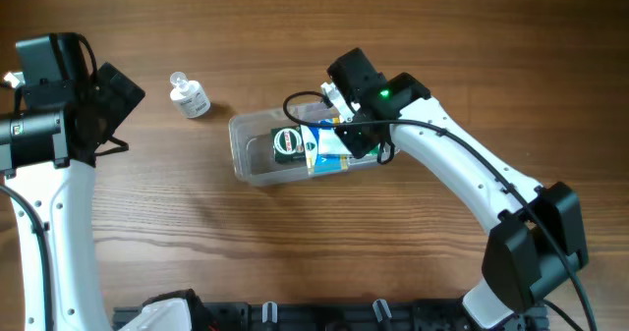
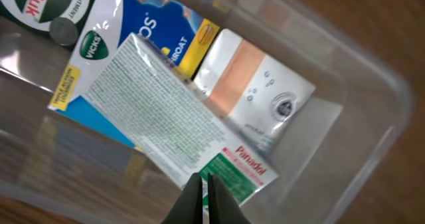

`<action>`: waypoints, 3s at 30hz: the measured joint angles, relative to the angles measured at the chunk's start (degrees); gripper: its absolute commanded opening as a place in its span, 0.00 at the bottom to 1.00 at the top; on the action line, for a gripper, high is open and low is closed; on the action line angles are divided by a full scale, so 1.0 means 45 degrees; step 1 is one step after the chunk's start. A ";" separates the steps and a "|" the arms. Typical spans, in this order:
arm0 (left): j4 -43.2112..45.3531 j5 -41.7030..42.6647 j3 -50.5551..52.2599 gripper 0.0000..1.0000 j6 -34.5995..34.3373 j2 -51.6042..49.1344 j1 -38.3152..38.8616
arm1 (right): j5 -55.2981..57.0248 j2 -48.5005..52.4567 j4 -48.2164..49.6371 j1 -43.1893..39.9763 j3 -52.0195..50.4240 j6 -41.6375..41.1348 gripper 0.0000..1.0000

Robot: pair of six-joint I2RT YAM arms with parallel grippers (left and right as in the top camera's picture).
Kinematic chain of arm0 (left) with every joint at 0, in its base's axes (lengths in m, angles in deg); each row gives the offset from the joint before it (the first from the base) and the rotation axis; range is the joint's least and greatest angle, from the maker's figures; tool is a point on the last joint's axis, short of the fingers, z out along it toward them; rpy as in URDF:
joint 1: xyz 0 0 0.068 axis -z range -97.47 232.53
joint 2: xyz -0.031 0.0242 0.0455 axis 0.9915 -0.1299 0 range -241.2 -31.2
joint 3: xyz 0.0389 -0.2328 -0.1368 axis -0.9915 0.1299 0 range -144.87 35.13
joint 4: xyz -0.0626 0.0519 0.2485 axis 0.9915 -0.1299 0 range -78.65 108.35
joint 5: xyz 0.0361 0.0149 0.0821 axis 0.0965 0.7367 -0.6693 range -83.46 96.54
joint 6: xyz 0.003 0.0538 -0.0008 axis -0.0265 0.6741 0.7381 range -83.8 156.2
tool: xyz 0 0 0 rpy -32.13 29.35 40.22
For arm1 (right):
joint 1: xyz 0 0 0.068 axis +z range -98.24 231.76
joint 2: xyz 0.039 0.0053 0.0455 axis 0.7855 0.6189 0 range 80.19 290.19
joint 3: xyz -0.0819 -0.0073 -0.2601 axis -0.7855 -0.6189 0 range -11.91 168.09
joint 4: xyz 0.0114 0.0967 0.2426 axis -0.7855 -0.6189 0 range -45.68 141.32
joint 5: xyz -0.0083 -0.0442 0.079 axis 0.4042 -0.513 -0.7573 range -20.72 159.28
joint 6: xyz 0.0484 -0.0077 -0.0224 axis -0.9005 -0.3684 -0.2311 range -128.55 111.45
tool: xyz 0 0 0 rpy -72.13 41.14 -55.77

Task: Pack container
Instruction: 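Lower the Panadol box into the container and open the right gripper, then raise the right gripper and withdraw it to the upper right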

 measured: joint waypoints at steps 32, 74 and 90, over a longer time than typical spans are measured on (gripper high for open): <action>0.0000 0.0000 0.0000 1.00 0.0000 0.0000 0.0000 | -0.0393 0.0005 0.2900 0.0000 -0.2123 -0.3089 0.06; 0.0000 0.0000 0.0000 1.00 0.0000 0.0000 0.0000 | 0.0126 -0.8767 -0.0466 -0.3614 -0.0019 -0.3487 1.00; 0.0000 0.0000 0.0000 1.00 0.0000 0.0000 0.0000 | 0.0175 -0.4877 -0.0457 -0.3614 -0.0019 -0.3487 1.00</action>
